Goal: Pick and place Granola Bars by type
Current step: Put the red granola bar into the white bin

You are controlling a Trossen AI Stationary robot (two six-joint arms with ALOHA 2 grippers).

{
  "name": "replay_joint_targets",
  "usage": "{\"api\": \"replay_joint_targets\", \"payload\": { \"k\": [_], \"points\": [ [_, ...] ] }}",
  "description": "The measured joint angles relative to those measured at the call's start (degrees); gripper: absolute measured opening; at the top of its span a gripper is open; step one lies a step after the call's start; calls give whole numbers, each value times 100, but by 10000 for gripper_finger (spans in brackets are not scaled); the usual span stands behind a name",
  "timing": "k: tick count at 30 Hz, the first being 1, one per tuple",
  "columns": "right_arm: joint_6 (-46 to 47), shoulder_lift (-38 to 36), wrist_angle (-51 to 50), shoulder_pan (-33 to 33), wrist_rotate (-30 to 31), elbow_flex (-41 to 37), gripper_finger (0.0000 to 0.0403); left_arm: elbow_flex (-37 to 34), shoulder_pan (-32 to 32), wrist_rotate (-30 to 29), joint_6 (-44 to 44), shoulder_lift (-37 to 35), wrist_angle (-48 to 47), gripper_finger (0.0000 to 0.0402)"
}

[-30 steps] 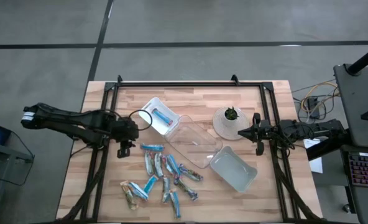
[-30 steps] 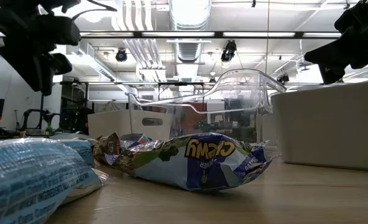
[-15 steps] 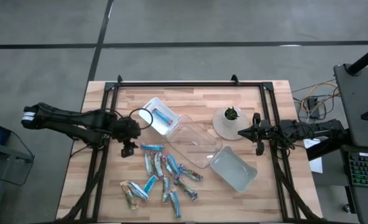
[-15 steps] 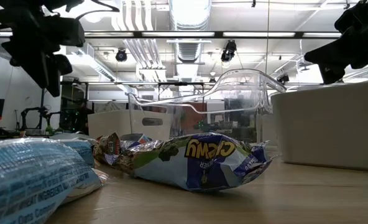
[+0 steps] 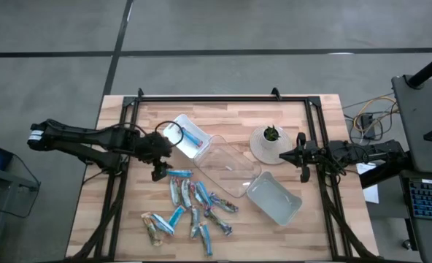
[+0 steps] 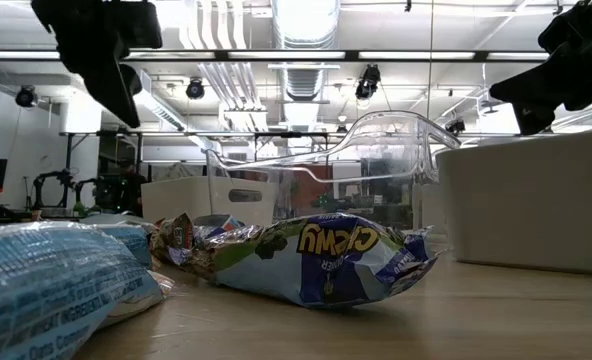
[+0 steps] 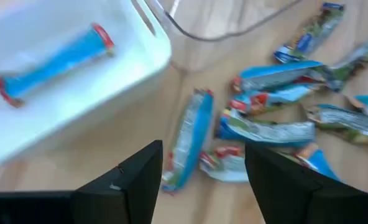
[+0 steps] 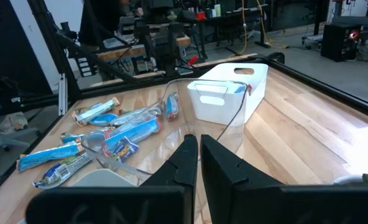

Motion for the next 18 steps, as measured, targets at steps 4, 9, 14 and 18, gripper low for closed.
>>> {"api": "replay_joint_targets", "payload": {
  "k": [4, 9, 14, 18],
  "points": [
    [0, 0, -1, 0, 0, 1, 13, -242, 2, -234, 246, -103, 70, 209],
    [0, 0, 0, -2, 2, 0, 13, -818, 0, -283, 164, -249, 801, 209],
    [0, 0, 0, -2, 2, 2, 13, -1312, 0, -268, -27, -250, 1297, 209],
    [0, 0, 0, -2, 2, 2, 13, -1494, -2, -27, -306, -250, 1309, 209]
  ]
}}
